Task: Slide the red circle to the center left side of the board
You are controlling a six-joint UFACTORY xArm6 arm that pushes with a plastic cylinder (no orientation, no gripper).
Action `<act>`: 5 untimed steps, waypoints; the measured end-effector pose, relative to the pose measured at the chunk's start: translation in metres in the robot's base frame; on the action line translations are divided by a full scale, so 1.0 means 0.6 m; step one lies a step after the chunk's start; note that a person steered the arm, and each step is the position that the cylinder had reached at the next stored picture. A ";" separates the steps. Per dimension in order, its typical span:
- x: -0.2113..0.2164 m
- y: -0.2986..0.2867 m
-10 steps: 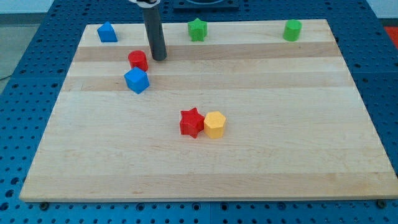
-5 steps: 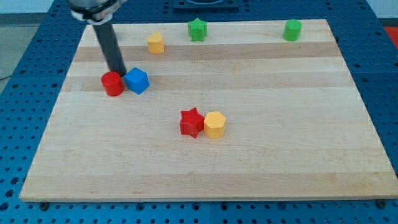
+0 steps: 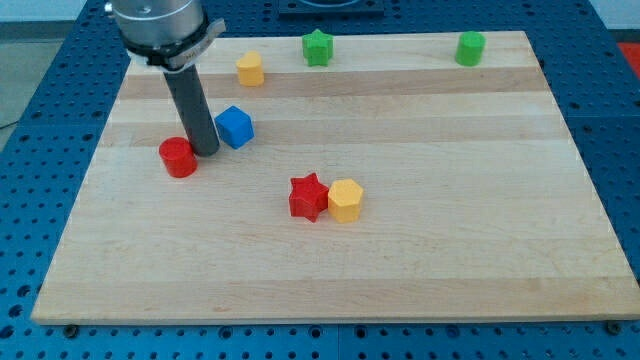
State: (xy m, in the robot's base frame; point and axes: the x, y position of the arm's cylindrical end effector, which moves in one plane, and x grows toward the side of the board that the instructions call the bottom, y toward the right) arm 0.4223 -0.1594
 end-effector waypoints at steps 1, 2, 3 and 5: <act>0.011 -0.025; 0.011 -0.042; 0.027 -0.005; 0.081 -0.039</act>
State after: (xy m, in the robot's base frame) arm 0.4709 -0.1830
